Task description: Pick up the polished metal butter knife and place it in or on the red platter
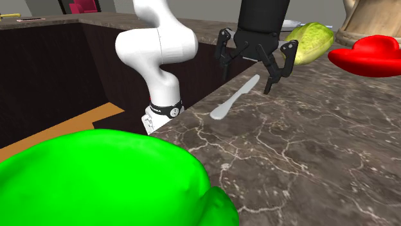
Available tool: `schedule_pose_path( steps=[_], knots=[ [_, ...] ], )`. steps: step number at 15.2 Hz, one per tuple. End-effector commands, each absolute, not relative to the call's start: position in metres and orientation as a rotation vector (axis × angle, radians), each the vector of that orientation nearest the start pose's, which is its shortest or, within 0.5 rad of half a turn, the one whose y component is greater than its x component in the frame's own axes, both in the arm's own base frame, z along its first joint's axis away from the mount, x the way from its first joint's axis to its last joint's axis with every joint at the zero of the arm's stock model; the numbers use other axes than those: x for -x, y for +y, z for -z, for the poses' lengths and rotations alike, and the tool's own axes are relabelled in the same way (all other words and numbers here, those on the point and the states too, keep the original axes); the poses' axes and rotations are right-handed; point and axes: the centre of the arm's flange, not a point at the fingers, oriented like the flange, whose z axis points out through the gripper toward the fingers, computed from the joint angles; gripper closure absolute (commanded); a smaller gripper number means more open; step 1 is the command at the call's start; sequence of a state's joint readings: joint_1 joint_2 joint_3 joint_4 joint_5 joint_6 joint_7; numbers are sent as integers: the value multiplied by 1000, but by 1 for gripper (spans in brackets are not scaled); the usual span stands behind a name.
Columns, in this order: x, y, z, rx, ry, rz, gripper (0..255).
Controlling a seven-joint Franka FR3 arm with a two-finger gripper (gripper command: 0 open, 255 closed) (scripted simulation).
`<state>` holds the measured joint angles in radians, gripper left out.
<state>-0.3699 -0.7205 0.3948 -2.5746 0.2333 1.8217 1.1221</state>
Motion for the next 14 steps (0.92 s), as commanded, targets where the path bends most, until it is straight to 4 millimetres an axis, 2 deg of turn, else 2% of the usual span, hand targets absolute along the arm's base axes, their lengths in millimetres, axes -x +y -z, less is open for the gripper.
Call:
schedule_pose_path(
  steps=[1, 6, 7, 14],
  knots=[
    [-339, 32, -465, 2583, 1890, -59, 0],
    [-339, 32, -465, 2583, 1890, -59, 0],
    [-339, 32, -465, 2583, 1890, -59, 255],
    [-339, 32, -465, 2583, 1890, -59, 255]
  ],
)
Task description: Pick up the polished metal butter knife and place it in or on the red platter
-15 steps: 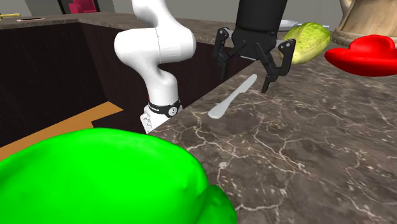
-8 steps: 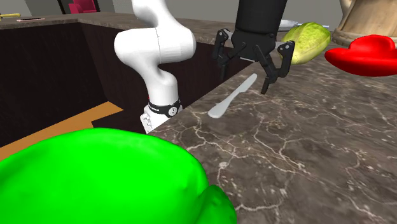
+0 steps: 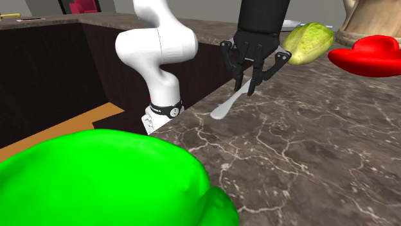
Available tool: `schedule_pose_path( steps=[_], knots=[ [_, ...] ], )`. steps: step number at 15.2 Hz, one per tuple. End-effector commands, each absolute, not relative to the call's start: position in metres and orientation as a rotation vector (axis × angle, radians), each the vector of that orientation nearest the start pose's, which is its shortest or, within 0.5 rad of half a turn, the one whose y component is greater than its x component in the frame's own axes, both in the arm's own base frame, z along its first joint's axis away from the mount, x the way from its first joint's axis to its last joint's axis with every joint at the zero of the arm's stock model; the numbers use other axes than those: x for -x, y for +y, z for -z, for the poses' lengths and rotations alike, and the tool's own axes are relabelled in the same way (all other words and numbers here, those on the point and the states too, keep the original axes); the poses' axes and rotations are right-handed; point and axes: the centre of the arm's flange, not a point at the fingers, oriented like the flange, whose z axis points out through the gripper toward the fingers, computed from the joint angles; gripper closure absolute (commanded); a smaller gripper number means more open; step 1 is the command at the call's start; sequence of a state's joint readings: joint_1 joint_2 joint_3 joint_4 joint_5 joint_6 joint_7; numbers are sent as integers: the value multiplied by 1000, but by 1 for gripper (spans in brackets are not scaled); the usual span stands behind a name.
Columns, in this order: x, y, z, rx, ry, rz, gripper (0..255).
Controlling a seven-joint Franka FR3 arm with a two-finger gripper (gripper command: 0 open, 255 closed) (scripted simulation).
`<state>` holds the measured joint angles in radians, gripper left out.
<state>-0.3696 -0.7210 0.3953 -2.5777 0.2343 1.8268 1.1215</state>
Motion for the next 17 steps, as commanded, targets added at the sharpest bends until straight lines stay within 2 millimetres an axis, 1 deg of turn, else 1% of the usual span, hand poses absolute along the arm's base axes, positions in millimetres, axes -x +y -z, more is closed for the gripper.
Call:
schedule_pose_path(
  steps=[1, 2, 17],
  knots=[
    [-339, 32, -465, 2583, 1890, -59, 255],
    [-339, 32, -465, 2583, 1890, -59, 255],
    [-339, 32, -544, 2583, 1890, -59, 255]
  ],
)
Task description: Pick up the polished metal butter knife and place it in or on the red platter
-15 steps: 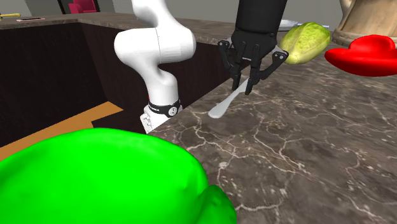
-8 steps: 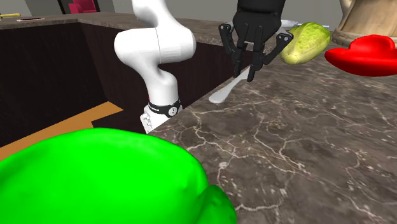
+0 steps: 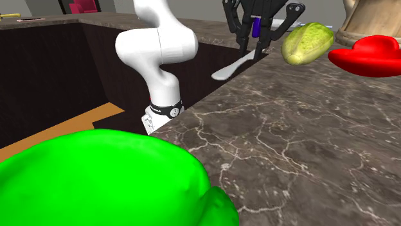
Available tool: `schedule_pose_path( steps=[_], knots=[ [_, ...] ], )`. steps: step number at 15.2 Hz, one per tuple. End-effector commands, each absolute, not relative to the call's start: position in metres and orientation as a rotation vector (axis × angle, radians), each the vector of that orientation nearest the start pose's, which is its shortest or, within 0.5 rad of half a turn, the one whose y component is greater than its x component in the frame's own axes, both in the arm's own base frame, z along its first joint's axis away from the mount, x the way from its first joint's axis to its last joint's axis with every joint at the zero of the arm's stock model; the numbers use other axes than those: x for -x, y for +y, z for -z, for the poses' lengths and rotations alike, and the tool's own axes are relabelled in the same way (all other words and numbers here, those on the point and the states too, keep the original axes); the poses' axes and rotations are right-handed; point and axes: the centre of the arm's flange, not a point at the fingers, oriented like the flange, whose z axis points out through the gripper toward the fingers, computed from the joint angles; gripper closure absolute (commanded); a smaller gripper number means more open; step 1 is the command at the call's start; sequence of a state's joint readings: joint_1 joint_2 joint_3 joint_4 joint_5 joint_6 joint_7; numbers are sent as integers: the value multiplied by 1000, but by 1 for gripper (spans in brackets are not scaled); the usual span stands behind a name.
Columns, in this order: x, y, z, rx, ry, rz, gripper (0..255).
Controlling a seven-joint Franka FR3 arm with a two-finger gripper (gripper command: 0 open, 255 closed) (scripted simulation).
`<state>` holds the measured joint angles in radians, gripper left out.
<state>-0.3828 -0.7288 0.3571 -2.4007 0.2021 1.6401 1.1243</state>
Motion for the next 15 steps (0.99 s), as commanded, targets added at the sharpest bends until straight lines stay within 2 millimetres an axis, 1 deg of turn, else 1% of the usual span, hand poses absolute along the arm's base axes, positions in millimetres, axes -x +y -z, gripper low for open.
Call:
schedule_pose_path(
  steps=[1, 15],
  knots=[
    [-339, 32, -549, 2583, 1890, -59, 255],
    [-339, 32, -623, 2583, 1890, -59, 255]
  ],
)
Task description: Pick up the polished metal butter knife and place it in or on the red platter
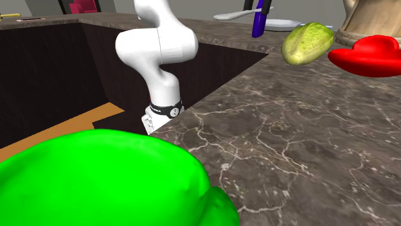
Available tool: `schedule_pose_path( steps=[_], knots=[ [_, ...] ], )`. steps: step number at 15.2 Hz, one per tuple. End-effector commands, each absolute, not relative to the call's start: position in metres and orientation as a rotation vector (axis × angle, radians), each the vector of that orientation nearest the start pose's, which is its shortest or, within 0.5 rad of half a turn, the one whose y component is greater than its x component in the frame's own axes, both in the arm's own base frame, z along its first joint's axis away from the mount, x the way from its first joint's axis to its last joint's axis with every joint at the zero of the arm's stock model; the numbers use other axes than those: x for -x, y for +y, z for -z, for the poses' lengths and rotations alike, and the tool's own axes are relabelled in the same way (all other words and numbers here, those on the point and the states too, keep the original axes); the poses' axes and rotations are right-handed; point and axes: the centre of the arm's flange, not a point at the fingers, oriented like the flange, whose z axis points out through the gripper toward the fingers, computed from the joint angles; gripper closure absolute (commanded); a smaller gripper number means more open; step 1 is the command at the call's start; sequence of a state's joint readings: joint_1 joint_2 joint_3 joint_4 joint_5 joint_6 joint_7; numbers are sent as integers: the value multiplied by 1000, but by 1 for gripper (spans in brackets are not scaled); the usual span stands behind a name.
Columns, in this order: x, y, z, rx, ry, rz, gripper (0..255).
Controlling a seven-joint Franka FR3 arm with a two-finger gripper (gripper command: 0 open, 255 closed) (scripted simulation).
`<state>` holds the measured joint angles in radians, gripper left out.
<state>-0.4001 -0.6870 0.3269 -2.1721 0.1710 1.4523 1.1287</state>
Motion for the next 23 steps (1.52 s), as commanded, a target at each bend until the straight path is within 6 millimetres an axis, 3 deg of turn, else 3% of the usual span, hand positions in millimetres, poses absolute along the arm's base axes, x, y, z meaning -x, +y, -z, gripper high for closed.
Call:
schedule_pose_path(
  steps=[1, 3, 23],
  knots=[
    [-339, 32, -628, 2583, 1890, -59, 255],
    [-339, 32, -637, 2583, 1890, -59, 255],
    [-444, 274, -648, 2583, 1890, -59, 255]
  ],
)
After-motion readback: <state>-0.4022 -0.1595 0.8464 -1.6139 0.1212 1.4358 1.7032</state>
